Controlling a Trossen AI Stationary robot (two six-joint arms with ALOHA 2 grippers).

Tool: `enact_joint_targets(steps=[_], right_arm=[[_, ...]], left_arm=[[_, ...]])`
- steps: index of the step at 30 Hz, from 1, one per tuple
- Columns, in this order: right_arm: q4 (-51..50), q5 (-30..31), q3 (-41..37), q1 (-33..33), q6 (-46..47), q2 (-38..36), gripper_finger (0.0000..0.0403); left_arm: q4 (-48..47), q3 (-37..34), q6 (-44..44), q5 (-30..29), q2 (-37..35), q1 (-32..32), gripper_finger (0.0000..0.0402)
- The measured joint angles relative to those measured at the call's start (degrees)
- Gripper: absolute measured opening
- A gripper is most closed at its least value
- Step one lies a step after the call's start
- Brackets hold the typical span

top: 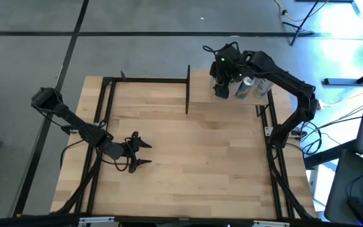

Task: Place canned beverage on shelf
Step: Return to Home Position

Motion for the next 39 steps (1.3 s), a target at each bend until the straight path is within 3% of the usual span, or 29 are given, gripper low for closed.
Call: enact_joint_targets(steps=[7, 13, 18, 21, 24, 31, 35, 37, 39], right_arm=[[-0.49, 1.14, 4.96, 0.0, 1.18, 0.0, 0.0355], [0.27, -3.14, 8.28, 0.84, 16.61, -0.04, 0.0355], [0.84, -4.48, 5.65, 9.55, 20.03, -0.79, 0.0343], [3.22, -1.58, 1.9, 17.47, 20.16, -0.81, 0.0316], [8.2, 3.01, -4.58, 24.96, 18.59, -1.31, 0.0272], [29.87, 0.14, -30.8, 38.59, 16.3, -10.27, 0.0107], [44.83, -2.74, -44.98, 38.78, 15.15, -17.64, 0.0021], [51.84, -4.74, -51.31, 37.14, 14.87, -21.43, 0.0007], [57.58, -7.64, -56.91, 34.69, 14.88, -25.53, 0.0019]], left_arm=[[0.0, 0.0, -0.02, 0.0, 0.0, 0.0, 0.0315], [3.01, 0.0, -4.25, -1.04, 0.0, 0.04, 0.0315], [8.29, 0.02, 0.07, -9.47, -0.07, 0.09, 0.0315], [9.28, 0.04, 1.13, -8.45, -0.04, 0.9, 0.0314], [9.33, 0.04, 2.97, -7.19, -0.04, 1.35, 0.0307], [9.66, 0.04, 6.31, -3.85, -0.07, 4.19, 0.0246], [10.08, 0.04, 9.76, -1.04, -0.07, 8.06, 0.0195], [10.18, 0.04, 11.78, 1.73, -0.24, 10.68, 0.0167], [9.8, 0.04, 14.64, 4.88, -0.76, 13.65, 0.0139]])
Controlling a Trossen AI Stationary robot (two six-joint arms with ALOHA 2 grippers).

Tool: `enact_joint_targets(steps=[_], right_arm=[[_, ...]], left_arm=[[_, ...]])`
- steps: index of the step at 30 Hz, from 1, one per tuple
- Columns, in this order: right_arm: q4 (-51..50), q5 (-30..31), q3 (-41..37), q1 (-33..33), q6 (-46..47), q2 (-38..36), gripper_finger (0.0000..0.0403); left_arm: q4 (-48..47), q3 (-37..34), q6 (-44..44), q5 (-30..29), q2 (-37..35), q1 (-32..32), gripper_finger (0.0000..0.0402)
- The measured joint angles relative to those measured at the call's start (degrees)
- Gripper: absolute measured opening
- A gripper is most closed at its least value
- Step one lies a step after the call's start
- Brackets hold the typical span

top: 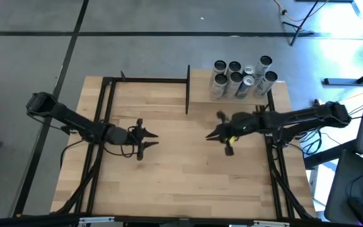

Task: Place canned beverage on shelf
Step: Return to Home Position

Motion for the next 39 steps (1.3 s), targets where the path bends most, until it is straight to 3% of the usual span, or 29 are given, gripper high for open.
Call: enact_joint_targets(steps=[3, 9, 13, 19, 25, 34, 39], right_arm=[[6.21, -3.38, -7.19, -3.81, 1.51, -6.07, 0.0039], [13.32, -5.43, -18.23, -7.11, 4.47, -17.96, 0.005], [16.35, -4.33, -23.91, -7.05, 4.8, -24.67, 0.0051], [16.67, -3.89, -29.59, -7.75, 5.34, -31.85, 0.0051], [17.9, -2.93, -35.61, -11.32, 8.7, -39.9, 0.0051], [20.34, 4.23, -46.39, -11.53, 13.41, -52.76, 0.0051], [16.71, 8.98, -47.71, -11.51, 13.57, -58.06, 0.0051]], left_arm=[[-1.81, -0.01, 3.1, 4.25, -1.68, 5.01, 0.0097], [-11.3, 0.04, 5.32, 19.49, -9.55, 15.89, 0.0027], [-16.67, -1.2, 5.48, 20.44, -17.19, 20.03, 0.0003], [-15.62, -7.02, 7.11, 25.94, -29.5, 22.22, 0.0009], [-15.25, -12.24, 5.73, 27.09, -39.09, 23.44, 0.0009], [-20.32, -14.34, 5.93, 26.35, -47.01, 23.42, 0.0002], [-24.38, -14.32, 4.66, 26.33, -50.25, 23.38, 0.0]])
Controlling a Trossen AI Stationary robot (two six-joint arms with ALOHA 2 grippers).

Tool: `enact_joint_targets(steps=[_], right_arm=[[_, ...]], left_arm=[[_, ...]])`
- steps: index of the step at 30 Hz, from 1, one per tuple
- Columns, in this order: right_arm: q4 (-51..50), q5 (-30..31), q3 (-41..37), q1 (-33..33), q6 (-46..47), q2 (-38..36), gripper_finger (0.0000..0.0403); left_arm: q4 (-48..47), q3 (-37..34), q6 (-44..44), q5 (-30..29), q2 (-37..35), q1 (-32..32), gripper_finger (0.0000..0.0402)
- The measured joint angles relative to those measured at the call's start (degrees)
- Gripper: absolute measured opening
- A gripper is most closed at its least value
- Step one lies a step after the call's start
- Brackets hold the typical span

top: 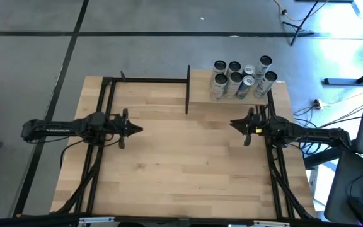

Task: Place canned beverage on shelf
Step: Return to Home Position

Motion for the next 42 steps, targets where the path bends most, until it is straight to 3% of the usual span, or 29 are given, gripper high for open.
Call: enact_joint_targets(steps=[4, 13, 20, 42], right_arm=[[-1.59, 2.65, 0.04, 0.0, -0.07, -1.78, 0.0051], [-2.03, 1.2, 0.04, 0.0, -0.47, -1.73, 0.0051], [-2.09, 1.11, 0.04, 0.0, -0.38, -1.71, 0.0051], [-2.22, 1.09, 0.04, 0.0, -0.29, -1.71, 0.0051]], left_arm=[[-2.99, 0.0, -0.23, -0.03, -2.84, -0.6, 0.0], [-4.15, 0.04, 2.43, -0.66, -11.06, -0.85, 0.0], [-4.35, 0.05, 4.72, -4.04, -10.87, -0.77, 0.0], [-4.27, 0.04, 4.72, -4.09, -10.93, -0.77, 0.0]])
